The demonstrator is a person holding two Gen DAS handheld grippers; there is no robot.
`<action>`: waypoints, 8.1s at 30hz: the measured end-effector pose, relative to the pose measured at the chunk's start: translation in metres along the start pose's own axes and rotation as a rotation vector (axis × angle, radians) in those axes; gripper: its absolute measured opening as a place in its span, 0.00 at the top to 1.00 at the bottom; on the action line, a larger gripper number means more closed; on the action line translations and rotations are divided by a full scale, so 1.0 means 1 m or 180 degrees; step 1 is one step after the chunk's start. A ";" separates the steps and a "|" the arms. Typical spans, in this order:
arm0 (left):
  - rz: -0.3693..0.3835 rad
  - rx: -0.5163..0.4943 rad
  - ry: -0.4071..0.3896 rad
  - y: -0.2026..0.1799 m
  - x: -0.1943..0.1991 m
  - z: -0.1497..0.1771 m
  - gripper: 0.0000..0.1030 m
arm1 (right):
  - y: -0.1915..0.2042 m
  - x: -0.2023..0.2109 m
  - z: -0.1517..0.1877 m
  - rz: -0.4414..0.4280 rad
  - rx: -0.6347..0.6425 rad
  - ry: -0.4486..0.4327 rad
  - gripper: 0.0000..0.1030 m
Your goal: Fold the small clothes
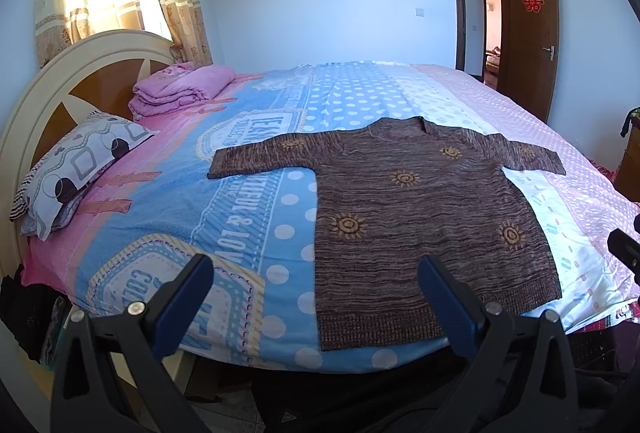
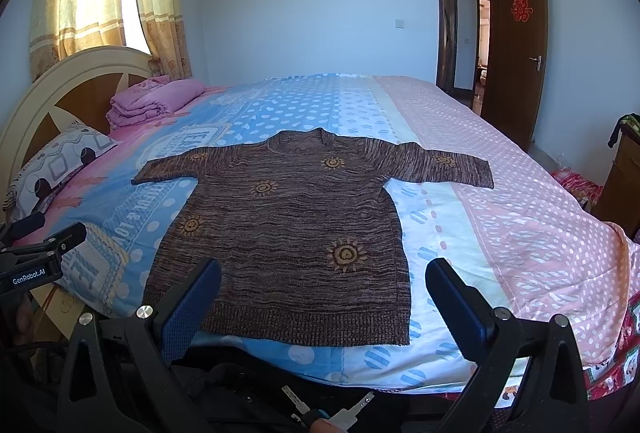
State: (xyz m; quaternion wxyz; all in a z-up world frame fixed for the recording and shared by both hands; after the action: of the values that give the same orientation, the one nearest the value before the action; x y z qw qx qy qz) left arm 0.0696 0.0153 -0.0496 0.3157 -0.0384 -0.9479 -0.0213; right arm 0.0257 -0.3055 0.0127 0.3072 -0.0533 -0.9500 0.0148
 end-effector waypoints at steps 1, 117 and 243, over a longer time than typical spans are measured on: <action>0.0004 0.0001 0.0001 0.000 0.000 0.000 0.00 | 0.000 0.000 0.000 0.0002 -0.0001 0.0001 0.01; -0.0616 0.0246 0.0724 0.036 -0.361 -0.098 0.00 | -0.281 -0.365 -0.133 0.0618 -0.0901 0.0806 0.93; 0.0569 0.0083 0.0752 -0.135 -0.398 -0.123 0.82 | -0.049 -0.288 -0.051 -0.0272 0.0041 0.0597 0.69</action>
State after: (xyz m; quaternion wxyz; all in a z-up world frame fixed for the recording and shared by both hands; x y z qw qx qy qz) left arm 0.4490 -0.1507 -0.1925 0.4261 -0.1157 -0.8971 0.0150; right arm 0.2830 -0.3862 -0.1104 0.3955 -0.0119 -0.9184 0.0028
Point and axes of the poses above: each gripper's, at about its wrist camera, not at the fingertips, and x roughly against the way its jaws point, y to its left, z to its underside, the point moved 8 cm from there along -x, roughly the way its jaws point, and after that the axes turned 6 degrees about z, right-handed, at the moved point
